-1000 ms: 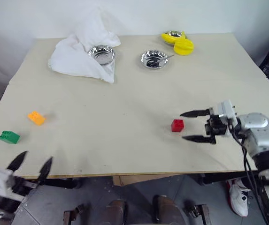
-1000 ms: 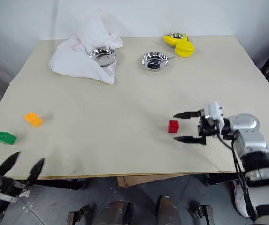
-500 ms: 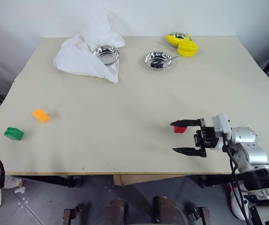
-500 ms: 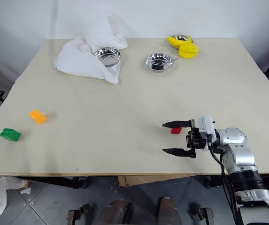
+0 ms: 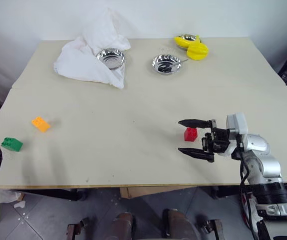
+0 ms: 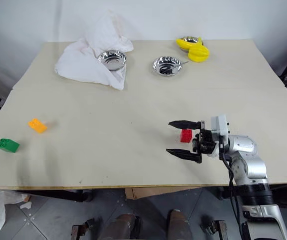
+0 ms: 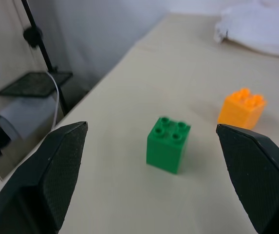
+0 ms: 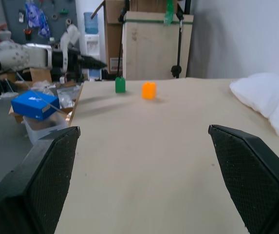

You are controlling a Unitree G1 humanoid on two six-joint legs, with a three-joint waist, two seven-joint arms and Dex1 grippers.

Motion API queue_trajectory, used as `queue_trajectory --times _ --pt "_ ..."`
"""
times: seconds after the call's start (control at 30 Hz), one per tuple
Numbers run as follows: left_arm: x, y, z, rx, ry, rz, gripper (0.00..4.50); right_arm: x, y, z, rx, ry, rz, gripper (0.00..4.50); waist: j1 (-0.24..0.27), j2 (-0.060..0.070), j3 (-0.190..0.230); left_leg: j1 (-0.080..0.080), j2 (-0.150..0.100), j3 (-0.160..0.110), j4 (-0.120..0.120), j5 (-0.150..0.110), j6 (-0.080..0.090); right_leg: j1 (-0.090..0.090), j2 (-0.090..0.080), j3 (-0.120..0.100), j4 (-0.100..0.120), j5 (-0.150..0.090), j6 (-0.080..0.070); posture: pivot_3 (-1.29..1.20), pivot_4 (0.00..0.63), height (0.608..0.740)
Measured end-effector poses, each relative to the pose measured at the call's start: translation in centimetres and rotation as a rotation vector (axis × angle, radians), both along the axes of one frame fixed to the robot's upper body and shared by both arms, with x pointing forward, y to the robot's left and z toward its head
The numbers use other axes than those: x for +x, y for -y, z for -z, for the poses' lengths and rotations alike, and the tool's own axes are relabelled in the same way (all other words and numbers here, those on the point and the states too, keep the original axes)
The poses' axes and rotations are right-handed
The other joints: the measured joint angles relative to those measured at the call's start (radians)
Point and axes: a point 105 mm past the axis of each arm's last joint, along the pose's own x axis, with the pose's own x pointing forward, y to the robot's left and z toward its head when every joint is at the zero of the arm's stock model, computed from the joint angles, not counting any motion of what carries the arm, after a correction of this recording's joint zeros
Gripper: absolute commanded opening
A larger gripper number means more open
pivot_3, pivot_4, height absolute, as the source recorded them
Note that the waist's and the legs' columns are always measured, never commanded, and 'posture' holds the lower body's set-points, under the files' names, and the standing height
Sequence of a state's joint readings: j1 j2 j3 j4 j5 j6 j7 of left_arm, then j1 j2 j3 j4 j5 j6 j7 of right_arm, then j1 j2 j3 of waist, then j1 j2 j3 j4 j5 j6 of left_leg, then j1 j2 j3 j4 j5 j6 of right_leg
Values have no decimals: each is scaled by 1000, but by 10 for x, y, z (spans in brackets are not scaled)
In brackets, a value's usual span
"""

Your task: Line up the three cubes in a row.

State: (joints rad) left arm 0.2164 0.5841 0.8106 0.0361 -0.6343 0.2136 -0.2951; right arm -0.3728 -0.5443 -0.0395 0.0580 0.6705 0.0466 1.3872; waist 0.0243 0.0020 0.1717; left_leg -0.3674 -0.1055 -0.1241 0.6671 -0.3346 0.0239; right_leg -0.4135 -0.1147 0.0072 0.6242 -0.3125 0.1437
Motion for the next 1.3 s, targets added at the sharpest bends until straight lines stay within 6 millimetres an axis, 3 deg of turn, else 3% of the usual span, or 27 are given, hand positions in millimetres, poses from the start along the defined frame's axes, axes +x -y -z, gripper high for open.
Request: queue_trajectory --times 0.4,0.5,0.77,0.87,0.97,1.07,1.3 --pt "43 -2 23 24 -166 182 4500 -13 -10 9 -6 -19 -5 4435 -8 -1 0 0 0 0 -1 0 0 -1 0 -1 3 0 0 0 150 740" --pt "46 -8 27 31 -185 175 3887 -13 -10 10 -4 -25 5 4500 -12 -1 0 0 -1 0 -1 0 0 -1 0 -1 3 0 0 0 150 740" --pt "61 -2 34 33 -178 237 1487 -15 -12 10 -3 -30 27 4500 -13 -1 -1 0 -1 0 -1 0 0 -1 0 -2 4 0 0 0 150 740" --pt "60 10 29 58 -151 333 1495 -14 -12 10 -7 -36 39 4500 -17 -1 -1 -1 0 0 -1 0 0 -1 0 -1 4 0 0 0 150 740" --pt "50 57 6 172 -97 655 1495 -16 -4 11 -41 -36 60 4500 -26 -2 -1 -1 0 0 -1 -1 1 -1 -2 0 3 0 0 0 150 740" --pt "45 107 -11 316 -153 976 1495 -14 10 6 -87 -13 103 4500 -19 -1 -1 -1 -1 -1 -1 -1 2 0 -2 -1 0 0 0 0 150 740" --pt "91 235 -48 477 -58 1517 1495 -11 55 7 -188 -25 242 4500 8 1 0 -1 -3 -1 1 1 1 0 0 -3 2 0 0 0 150 740"
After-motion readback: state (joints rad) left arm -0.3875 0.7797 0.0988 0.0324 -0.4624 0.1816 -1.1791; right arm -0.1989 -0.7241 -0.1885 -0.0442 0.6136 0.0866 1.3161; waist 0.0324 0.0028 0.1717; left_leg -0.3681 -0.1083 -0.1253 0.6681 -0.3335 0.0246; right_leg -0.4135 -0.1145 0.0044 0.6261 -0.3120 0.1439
